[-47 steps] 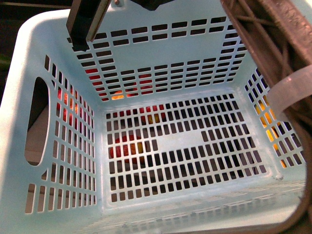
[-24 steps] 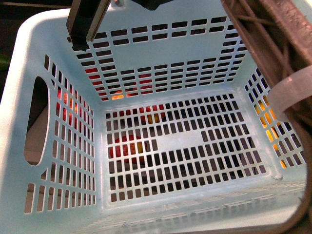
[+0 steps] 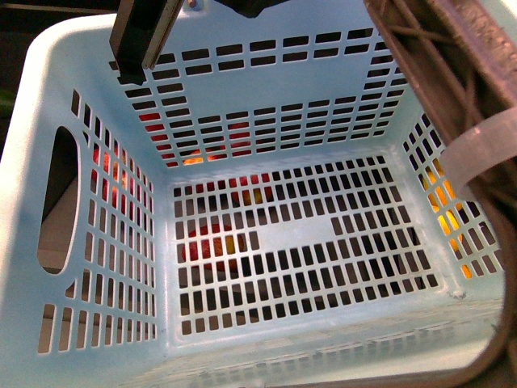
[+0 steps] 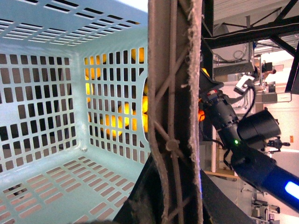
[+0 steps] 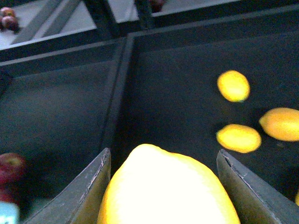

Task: Pick lemon and mango into basket

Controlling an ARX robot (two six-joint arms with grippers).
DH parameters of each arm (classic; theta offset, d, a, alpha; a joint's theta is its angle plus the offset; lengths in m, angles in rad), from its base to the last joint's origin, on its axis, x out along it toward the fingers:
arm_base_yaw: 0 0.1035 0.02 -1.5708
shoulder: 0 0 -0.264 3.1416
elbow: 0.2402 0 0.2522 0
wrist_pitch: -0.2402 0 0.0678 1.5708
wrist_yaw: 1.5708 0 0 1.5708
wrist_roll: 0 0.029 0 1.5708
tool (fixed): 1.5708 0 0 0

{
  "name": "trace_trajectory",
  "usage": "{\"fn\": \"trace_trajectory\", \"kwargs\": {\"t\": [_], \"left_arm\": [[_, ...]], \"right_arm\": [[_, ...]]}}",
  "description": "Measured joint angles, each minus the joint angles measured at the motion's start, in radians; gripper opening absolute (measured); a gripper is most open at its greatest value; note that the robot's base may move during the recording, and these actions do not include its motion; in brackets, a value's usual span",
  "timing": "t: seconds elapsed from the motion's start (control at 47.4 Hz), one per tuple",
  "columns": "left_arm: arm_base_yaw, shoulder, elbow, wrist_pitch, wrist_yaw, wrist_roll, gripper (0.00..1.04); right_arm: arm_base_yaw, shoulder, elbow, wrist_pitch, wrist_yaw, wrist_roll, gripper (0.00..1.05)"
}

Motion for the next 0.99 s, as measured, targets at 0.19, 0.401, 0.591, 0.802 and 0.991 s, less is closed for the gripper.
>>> {"fn": "trace_trajectory", "kwargs": {"t": [0.19, 0.401, 0.591, 0.802, 0.991], "left_arm": [[0.0, 0.0, 0.0, 0.0, 0.001, 0.0, 0.06], [0.0, 0.0, 0.0, 0.0, 0.001, 0.0, 0.06], [0.0, 0.0, 0.0, 0.0, 0.0, 0.0, 0.06], [0.0, 0.0, 0.0, 0.0, 0.0, 0.0, 0.06], [0.0, 0.0, 0.0, 0.0, 0.001, -0.001, 0.06]], "right_arm": [[0.144, -0.287, -0.145, -0.01, 0.03, 0.027, 0.6], [0.292, -0.451, -0.194, -0.027, 0.113, 0.035, 0.6], [0.443, -0.514, -0.235, -0.041, 0.195, 0.051, 0.6], [0.581, -0.524, -0.283, -0.065, 0.274, 0.055, 0.59], [0.657, -0.525, -0.319, -0.067, 0.321, 0.054, 0.59]]}}
